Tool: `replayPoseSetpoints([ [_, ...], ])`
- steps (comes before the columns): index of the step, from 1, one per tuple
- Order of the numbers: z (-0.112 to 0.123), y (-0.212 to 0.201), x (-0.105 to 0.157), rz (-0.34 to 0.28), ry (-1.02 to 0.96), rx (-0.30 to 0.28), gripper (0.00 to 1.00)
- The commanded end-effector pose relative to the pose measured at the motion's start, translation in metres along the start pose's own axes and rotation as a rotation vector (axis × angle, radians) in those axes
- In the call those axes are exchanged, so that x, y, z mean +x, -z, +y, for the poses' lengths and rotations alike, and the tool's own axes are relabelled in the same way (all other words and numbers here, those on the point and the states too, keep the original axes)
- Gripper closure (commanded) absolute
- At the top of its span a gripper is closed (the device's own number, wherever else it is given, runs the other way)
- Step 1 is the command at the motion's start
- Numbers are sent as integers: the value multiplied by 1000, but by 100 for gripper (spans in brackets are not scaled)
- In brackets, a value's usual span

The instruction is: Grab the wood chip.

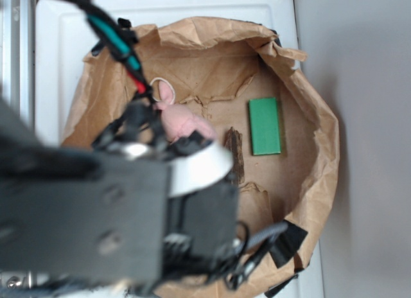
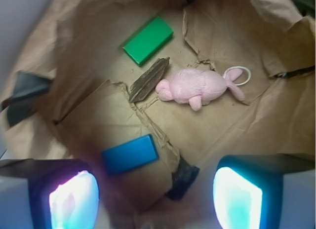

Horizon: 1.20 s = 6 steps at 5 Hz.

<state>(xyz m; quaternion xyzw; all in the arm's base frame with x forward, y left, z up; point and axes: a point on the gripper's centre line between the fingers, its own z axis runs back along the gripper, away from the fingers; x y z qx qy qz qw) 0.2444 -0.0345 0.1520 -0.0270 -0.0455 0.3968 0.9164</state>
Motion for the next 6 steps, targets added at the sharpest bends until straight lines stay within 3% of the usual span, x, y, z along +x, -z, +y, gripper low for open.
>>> replayPoseSetpoints([
  [1, -3, 10, 20, -49, -105, -64, 0],
  [4, -3, 10, 20, -49, -105, -64, 0],
  [5, -15, 20, 39, 9, -271, -42, 0],
  [6, -20, 43, 51, 8, -343, -48, 0],
])
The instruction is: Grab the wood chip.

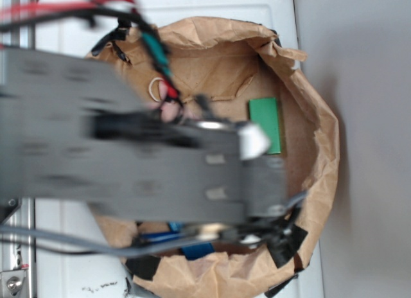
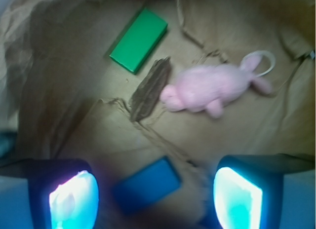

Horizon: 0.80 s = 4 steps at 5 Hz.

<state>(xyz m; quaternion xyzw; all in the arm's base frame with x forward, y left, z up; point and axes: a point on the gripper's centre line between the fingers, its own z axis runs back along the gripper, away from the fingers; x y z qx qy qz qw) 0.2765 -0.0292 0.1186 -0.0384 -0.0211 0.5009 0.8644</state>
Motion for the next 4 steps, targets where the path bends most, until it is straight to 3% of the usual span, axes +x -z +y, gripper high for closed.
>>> replayPoseSetpoints([
  [1, -5, 17, 40, -20, -84, -54, 0],
  [2, 5, -6, 44, 47, -39, -86, 0],
  [3, 0, 3, 47, 21, -63, -69, 0],
  [4, -1, 14, 46, -14, -44, -88, 0],
])
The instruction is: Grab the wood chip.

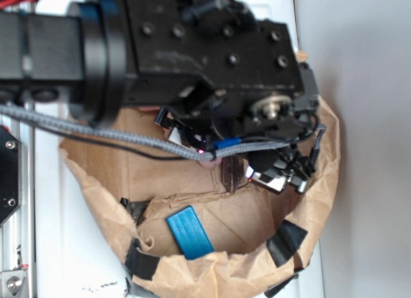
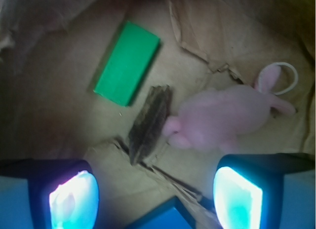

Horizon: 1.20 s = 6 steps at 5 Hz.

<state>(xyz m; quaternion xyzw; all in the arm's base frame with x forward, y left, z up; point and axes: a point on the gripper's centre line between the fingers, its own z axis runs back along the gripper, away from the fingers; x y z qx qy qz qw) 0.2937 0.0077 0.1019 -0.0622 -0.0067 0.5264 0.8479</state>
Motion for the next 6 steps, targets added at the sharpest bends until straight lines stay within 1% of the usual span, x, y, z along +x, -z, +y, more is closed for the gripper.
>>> replayPoseSetpoints([
  [1, -8, 5, 0, -67, -30, -86, 0],
  [2, -14, 15, -5, -112, -128, -68, 0],
  [3, -16, 25, -6, -126, -128, -83, 0],
  [4, -21, 33, 0, -133, -135, -61, 0],
  [5, -24, 46, 5, -163, -131, -69, 0],
  [6, -36, 66, 11, -181, -163, -30, 0],
])
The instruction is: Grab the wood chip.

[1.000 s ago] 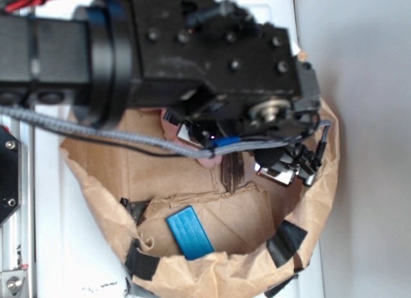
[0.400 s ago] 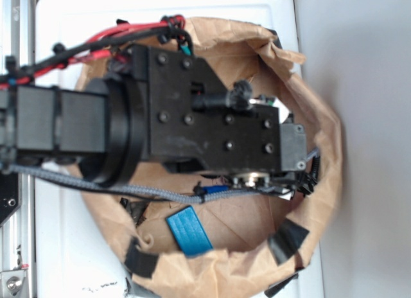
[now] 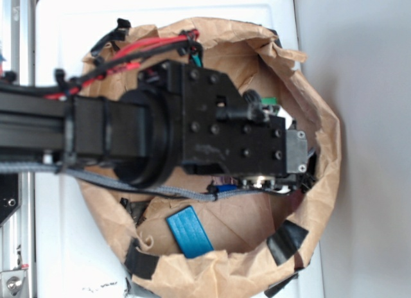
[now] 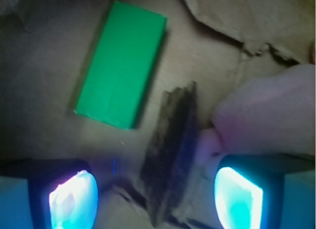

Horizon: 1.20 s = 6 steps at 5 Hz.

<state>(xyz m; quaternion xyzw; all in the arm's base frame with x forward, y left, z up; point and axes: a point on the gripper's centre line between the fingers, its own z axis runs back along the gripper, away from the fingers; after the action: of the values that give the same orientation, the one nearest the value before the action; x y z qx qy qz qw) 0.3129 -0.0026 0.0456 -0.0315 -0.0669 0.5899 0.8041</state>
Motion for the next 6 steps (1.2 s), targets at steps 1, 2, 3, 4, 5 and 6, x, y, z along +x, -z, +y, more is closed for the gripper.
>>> replayPoseSetpoints([
  [1, -19, 16, -2, -40, -5, -8, 1],
  [2, -15, 14, -2, -40, -3, -39, 100],
  [3, -14, 4, -3, -11, 9, -81, 100],
  [4, -11, -3, -2, 14, 13, -101, 100],
  [5, -4, -10, 0, 37, 39, -116, 100],
  [6, 6, -42, 2, 117, 84, -100, 100],
])
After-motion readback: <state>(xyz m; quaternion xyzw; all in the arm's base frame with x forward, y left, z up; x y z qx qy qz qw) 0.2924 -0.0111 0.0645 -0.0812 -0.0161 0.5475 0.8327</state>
